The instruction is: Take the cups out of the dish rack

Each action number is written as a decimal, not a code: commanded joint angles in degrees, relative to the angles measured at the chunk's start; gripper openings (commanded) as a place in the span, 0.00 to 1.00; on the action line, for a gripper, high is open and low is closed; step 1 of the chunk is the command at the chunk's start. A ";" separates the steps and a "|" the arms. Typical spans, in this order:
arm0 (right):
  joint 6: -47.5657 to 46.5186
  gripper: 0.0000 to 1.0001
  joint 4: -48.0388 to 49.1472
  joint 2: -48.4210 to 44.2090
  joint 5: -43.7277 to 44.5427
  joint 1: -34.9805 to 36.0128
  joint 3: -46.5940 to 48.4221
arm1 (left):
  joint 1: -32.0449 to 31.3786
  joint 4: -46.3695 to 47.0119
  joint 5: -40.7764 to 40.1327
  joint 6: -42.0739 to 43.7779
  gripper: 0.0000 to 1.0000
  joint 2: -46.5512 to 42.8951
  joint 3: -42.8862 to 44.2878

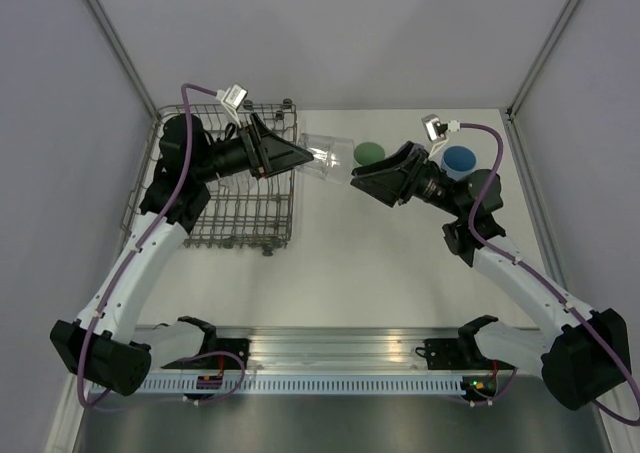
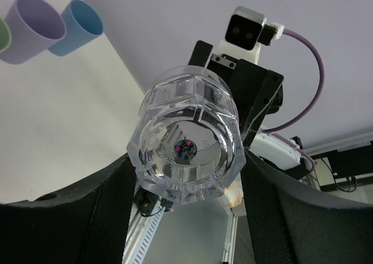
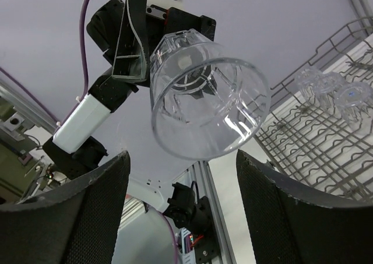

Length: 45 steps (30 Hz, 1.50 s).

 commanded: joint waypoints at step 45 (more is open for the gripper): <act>-45.44 0.01 -73.38 18.57 37.19 18.12 34.72 | -2.68 -44.79 -62.78 35.06 1.00 -12.86 8.90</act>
